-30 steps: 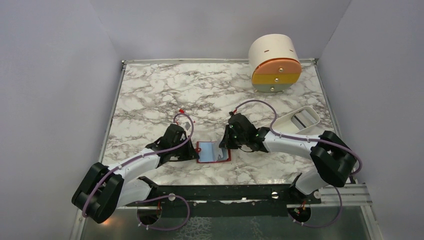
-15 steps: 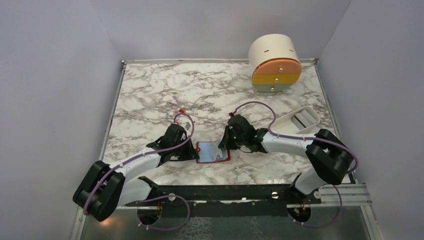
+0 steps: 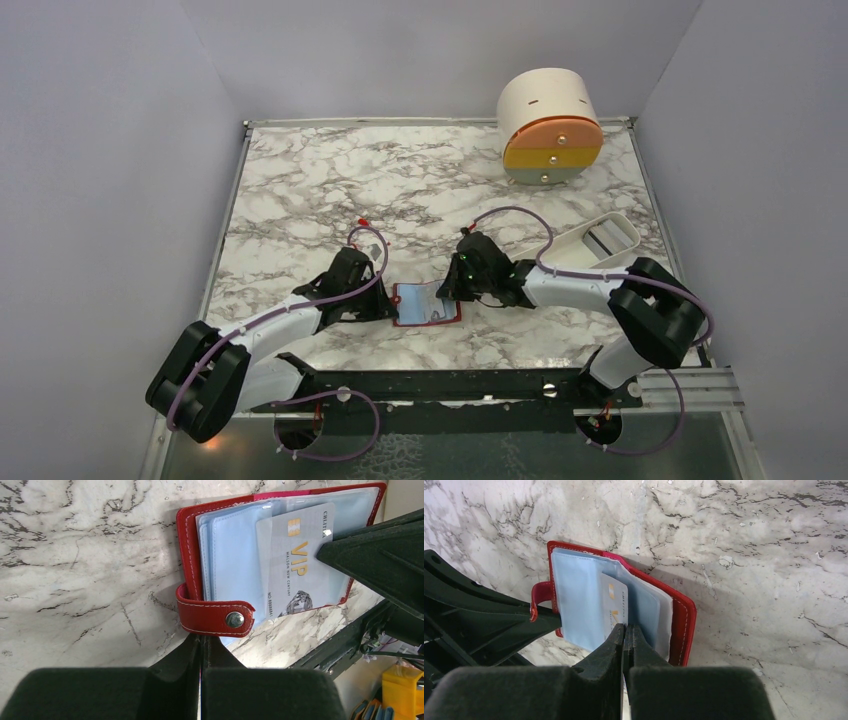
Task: Put the credit cards into the card holder
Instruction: Insert the credit card into the card holder.
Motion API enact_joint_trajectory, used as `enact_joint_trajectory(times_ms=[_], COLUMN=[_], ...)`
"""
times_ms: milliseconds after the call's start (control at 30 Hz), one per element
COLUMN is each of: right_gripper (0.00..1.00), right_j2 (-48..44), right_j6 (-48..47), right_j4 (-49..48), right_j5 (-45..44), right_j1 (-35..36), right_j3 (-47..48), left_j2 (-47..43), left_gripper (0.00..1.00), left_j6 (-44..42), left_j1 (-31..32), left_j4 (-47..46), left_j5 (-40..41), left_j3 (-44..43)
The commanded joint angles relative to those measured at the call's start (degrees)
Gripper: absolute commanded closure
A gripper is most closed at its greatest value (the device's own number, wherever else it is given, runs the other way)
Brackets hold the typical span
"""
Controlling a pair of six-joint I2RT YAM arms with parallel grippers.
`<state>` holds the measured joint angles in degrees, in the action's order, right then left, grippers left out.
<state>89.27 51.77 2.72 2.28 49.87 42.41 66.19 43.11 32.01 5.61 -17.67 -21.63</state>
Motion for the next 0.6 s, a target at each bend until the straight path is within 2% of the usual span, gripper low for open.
enact_joint_trajectory(times_ms=[0,333,567], right_gripper=[0.99,0.99,0.99], right_j2=[1.4,1.2,-3.1], right_j6=[2.1,4.7,4.8], right_j4=[-1.5,-4.1,-5.6], right_j5=[-2.0,-3.0,-7.4], right_j1=[0.2,0.2,0.2], right_j3=[-1.6,-3.0,-5.9], left_j2=[-0.6,-1.4,-2.0], left_gripper=[1.00,1.00,1.00], left_j6=[1.7,4.8,5.2], left_j1=[0.3,0.3,0.3], left_j4=[-1.7,-4.5,-4.6], left_j5=[-1.8,-3.0,-2.9], left_j3=[0.2,2.3,3.3])
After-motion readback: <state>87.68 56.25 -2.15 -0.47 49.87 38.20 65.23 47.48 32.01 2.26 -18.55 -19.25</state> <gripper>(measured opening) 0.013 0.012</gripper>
